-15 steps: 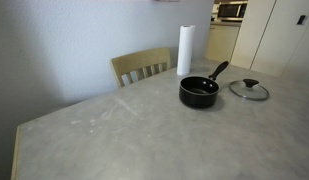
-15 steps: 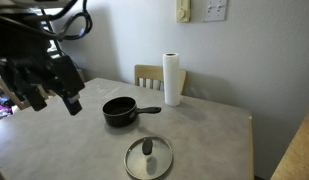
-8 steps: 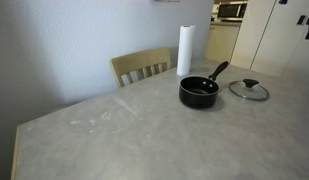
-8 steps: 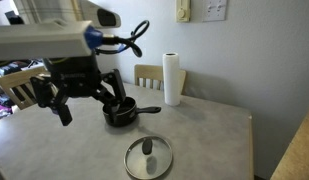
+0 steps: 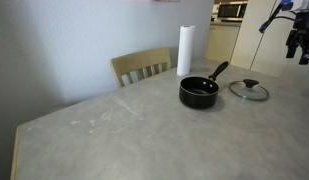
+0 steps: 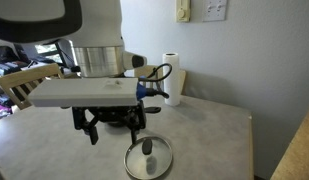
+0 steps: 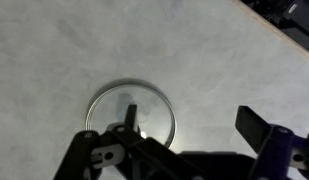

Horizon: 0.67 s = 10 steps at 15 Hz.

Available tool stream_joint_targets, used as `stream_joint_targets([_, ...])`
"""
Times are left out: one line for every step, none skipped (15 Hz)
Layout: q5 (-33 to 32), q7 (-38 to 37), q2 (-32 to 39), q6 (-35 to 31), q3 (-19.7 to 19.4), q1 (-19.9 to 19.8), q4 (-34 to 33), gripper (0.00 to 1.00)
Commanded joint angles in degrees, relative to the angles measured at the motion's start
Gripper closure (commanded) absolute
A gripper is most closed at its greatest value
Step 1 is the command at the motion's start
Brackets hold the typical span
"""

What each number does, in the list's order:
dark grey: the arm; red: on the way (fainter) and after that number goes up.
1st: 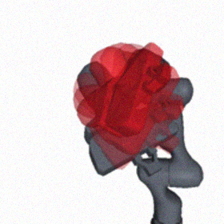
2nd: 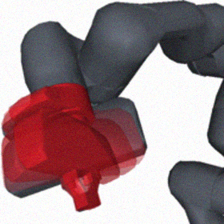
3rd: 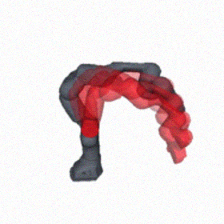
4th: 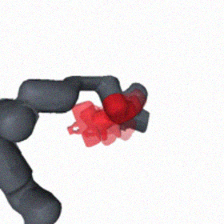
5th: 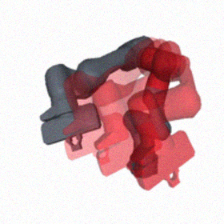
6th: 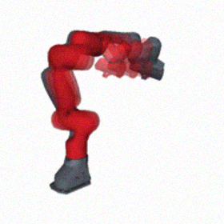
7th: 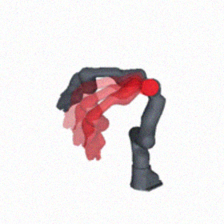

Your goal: Put the lid on the black pot, remove the lid from the black pot, put the lid back on the black pot

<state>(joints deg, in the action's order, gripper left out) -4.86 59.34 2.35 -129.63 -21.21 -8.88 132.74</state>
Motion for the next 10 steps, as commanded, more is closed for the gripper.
stream_joint_targets([-0.2, -0.2, 0.1, 0.1, 2.9, -2.7, 0.0, 0.0])
stream_joint_targets([-0.2, -0.1, -0.1, 0.1, 3.1, -2.8, 0.0, 0.0])
stream_joint_targets([-0.1, -0.1, -0.4, 0.2, 3.1, -2.8, 0.0, 0.0])
stream_joint_targets([-0.1, -0.1, -0.6, 0.2, 3.2, -2.8, 0.0, 0.0])
stream_joint_targets([-0.5, -1.9, 0.5, 0.0, 3.3, -2.8, -0.5, 0.0])
stream_joint_targets([0.9, -2.7, 1.8, 0.2, 3.6, -3.0, -1.1, 0.0])
stream_joint_targets([1.5, -3.7, 2.6, 0.0, 3.9, -3.1, -1.2, 0.0])
stream_joint_targets([1.9, -5.2, 3.2, -0.5, 4.2, -3.2, -1.3, 0.0])
stream_joint_targets([2.4, -6.4, 3.8, -0.9, 4.5, -3.4, -1.3, 0.0])
stream_joint_targets([2.6, -8.1, 4.6, -1.8, 4.8, -3.4, -1.3, 0.0])
